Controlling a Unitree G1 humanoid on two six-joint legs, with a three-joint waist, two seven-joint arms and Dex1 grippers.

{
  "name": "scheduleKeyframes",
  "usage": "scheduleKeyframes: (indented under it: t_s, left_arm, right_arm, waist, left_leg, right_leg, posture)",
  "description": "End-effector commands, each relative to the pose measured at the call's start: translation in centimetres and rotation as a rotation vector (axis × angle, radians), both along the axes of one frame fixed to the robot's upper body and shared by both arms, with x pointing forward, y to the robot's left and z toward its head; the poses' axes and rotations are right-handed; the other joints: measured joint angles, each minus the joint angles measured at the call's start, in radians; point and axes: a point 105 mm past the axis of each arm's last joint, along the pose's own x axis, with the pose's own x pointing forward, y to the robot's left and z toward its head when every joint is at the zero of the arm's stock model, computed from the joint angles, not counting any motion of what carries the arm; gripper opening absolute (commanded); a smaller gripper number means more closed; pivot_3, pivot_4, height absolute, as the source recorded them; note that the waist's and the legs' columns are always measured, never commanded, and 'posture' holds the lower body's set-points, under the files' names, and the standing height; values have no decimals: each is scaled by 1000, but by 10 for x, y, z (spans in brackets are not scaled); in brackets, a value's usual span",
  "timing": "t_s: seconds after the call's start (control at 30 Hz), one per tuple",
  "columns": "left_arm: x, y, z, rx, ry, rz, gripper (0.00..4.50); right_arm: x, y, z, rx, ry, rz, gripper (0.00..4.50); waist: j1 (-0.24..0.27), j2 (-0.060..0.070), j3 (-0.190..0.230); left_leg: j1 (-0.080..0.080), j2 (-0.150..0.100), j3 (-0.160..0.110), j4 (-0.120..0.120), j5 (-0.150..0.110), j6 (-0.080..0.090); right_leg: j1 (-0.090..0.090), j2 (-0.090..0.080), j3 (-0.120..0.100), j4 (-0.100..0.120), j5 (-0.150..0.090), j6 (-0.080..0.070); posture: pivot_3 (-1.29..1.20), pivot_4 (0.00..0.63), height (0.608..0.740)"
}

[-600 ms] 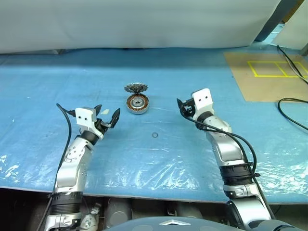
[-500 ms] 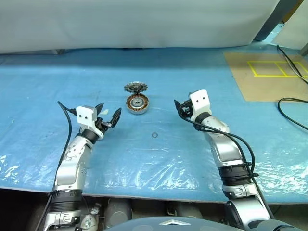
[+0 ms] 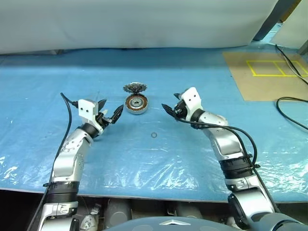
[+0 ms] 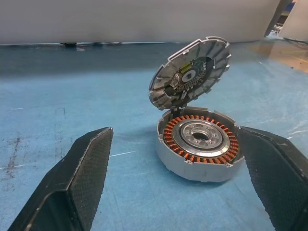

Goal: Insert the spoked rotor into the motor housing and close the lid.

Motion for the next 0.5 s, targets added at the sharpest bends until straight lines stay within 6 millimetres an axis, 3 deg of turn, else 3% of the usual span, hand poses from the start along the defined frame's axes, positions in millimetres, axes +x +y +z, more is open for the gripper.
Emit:
scheduleKeyframes:
  t_s: [0.03, 0.3, 0.5]
  left_arm:
    - [-3, -6, 16, 19, -43, -51, 4332]
    - [-3, -7, 22, 9, -40, -58, 4332]
    - [-7, -7, 12, -20, -28, -43, 4332]
  right_arm:
    - [0, 23, 21, 53, 52, 142, 3597]
    - [4, 68, 33, -140, 158, 368, 3597]
    - [18, 97, 32, -317, 199, 403, 3597]
  waist:
    - [0, 0, 0]
    - [1, 0, 0]
    - [0, 0, 0]
  left_leg:
    - [0, 0, 0, 0, 0, 0]
    - [-1, 0, 0, 2, 0, 0]
    - [-4, 1, 1, 2, 1, 1]
  right_leg:
    - [0, 0, 0, 0, 0, -1]
    - [-2, 0, 0, 2, -2, -5]
    - [-6, 0, -1, 6, -3, -7]
  posture:
    - [0, 150, 740]
    - [0, 150, 740]
    - [0, 150, 740]
